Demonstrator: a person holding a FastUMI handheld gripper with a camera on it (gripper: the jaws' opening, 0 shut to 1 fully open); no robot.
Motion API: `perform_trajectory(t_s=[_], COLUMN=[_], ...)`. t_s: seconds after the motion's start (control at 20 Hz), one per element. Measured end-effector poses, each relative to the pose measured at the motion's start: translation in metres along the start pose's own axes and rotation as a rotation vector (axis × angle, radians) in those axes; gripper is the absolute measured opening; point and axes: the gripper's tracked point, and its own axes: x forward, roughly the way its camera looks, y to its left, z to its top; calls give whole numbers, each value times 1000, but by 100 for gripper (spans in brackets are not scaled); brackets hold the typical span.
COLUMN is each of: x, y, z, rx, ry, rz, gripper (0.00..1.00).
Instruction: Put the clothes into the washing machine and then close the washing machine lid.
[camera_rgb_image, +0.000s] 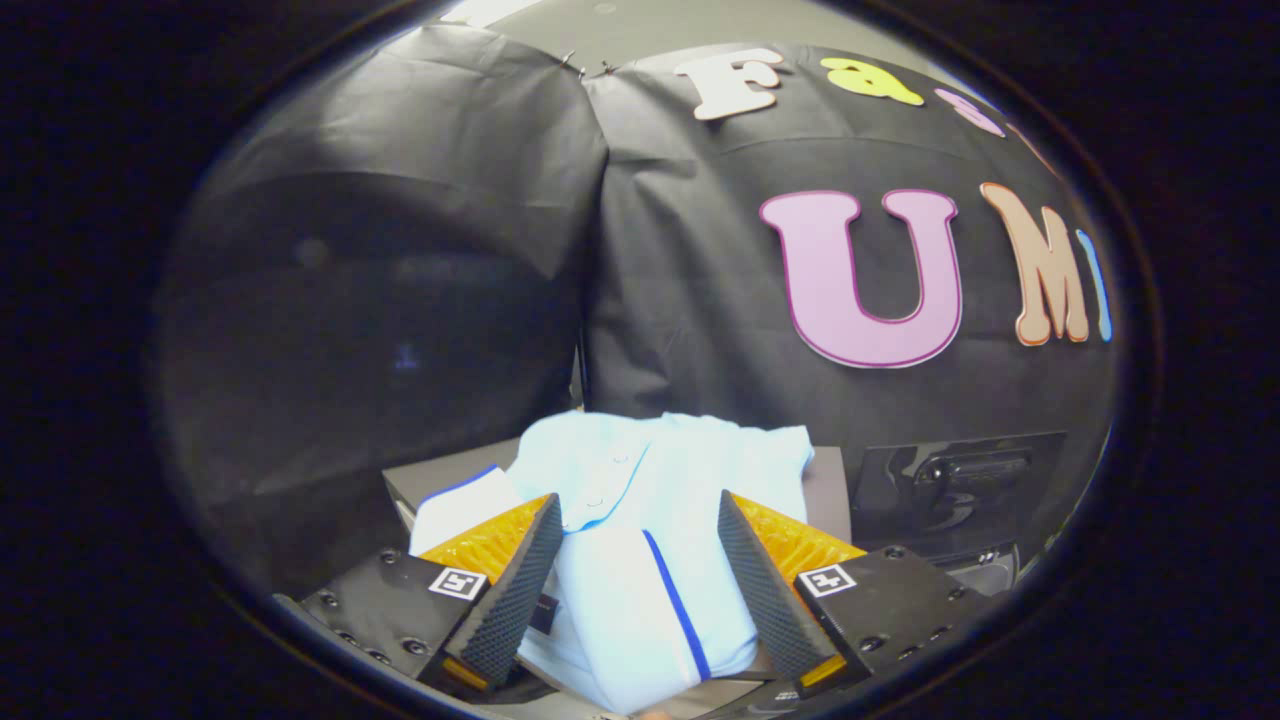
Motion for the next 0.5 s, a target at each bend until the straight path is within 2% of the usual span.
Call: perform_trajectory(t_s=[0.15, 0.25, 0.45, 0.5], x=[4, 3, 1, -1], y=[2, 12, 2, 2], z=[-12, -13, -12, -15], rx=[40, 99, 76, 88], ry=[21, 10, 21, 39], rz=[21, 61, -13, -27], gripper=[98, 71, 17, 17])
